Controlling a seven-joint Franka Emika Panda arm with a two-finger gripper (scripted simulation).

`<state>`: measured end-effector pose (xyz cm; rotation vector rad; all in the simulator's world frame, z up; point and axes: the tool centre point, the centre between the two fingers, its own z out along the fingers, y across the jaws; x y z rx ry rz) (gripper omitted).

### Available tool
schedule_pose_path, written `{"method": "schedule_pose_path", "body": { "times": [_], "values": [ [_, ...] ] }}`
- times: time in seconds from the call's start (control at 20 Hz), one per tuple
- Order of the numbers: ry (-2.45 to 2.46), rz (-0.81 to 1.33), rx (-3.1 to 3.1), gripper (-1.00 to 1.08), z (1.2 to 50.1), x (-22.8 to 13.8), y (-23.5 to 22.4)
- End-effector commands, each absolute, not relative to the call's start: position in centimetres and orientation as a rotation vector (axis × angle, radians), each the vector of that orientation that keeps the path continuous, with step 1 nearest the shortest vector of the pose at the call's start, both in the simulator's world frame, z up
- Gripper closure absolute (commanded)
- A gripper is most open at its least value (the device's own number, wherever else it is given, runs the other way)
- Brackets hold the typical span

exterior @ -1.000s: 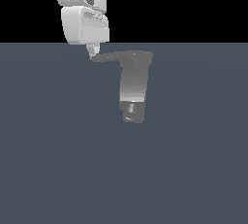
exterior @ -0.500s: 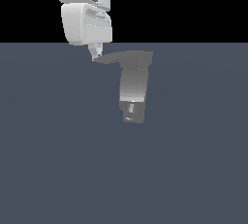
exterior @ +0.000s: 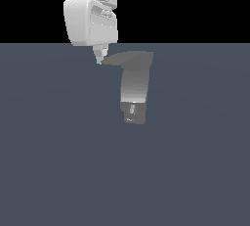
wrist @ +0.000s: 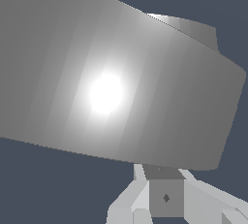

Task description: Turn on the faucet by rotating a designated handle.

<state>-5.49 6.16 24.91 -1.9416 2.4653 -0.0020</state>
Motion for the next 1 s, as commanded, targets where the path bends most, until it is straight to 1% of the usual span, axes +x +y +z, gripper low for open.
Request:
{"method": "schedule_pose_path", "body": {
  "times": [0.0,0.3,0.4,0.95],
  "values": [
    [2.472,-0.001,-1.938,1.08,24.9,-6.4,5.5],
    [2.471,0.000,-1.939,1.08,24.9,-8.1,4.6],
    [2.465,-0.001,-1.945,1.08,24.9,-7.8,5.1],
    [2.467,0.000,-1.943,1.08,24.9,-9.4,-0.3]
  ]
}}
